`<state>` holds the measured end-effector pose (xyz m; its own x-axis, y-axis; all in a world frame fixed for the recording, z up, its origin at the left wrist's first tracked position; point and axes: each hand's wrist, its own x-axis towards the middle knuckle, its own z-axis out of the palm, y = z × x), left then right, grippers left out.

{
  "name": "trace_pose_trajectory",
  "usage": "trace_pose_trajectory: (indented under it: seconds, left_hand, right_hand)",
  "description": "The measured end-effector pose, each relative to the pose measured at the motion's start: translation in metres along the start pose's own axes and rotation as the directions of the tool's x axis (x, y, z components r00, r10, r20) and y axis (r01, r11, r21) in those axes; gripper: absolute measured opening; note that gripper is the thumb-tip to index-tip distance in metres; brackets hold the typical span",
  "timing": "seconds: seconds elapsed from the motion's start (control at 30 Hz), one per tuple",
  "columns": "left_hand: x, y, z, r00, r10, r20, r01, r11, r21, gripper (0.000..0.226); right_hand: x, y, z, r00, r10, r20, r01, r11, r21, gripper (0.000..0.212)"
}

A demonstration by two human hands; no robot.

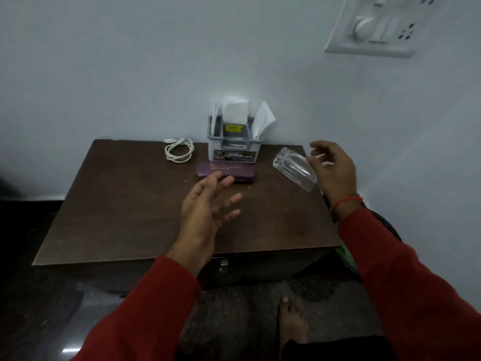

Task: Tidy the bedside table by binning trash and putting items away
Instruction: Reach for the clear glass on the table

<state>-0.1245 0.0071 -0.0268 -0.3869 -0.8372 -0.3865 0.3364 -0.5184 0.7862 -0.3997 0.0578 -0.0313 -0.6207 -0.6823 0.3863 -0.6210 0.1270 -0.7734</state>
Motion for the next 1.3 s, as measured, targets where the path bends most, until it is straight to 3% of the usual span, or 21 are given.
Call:
trace_pose_trajectory:
  seconds: [0.1, 0.2, 0.27, 0.63, 0.87, 1.03, 1.3]
  left_hand:
    - [0.000, -0.008, 0.006, 1.000, -0.008, 0.006, 0.008, 0.999, 0.046, 0.027]
    - [0.001, -0.011, 0.013, 1.000, -0.017, -0.003, 0.018, 0.998, 0.063, 0.028]
    - [0.001, -0.015, 0.017, 1.000, -0.029, -0.013, 0.030, 0.997, 0.069, 0.029]
    - [0.003, -0.023, 0.017, 0.999, -0.048, 0.012, 0.046, 0.993, 0.105, 0.027]
    - [0.004, -0.016, 0.014, 0.999, -0.046, 0.011, 0.046, 0.999, 0.022, 0.024]
    - [0.003, -0.013, 0.016, 0.998, -0.055, 0.030, 0.055, 0.998, 0.005, 0.023]
    - [0.008, -0.007, 0.008, 0.999, -0.051, 0.005, 0.051, 0.999, -0.014, 0.022]
  right_hand:
    - [-0.006, 0.030, -0.002, 0.995, -0.021, 0.101, 0.048, 0.958, -0.281, 0.054]
    - [-0.008, 0.044, -0.003, 0.978, 0.143, 0.150, -0.098, 0.958, -0.271, 0.082]
    - [-0.010, 0.053, 0.000, 0.964, 0.177, 0.197, -0.124, 0.959, -0.255, 0.090]
    - [-0.010, 0.049, 0.011, 0.971, 0.198, 0.131, -0.208, 0.976, 0.066, 0.085]
    - [0.002, 0.027, 0.016, 0.992, 0.120, 0.034, -0.124, 0.980, 0.158, 0.085]
    - [0.022, 0.018, 0.032, 0.997, 0.063, 0.051, -0.068, 0.992, 0.109, 0.086]
    - [0.065, 0.018, 0.072, 0.998, 0.046, 0.042, -0.041, 0.992, -0.120, 0.083]
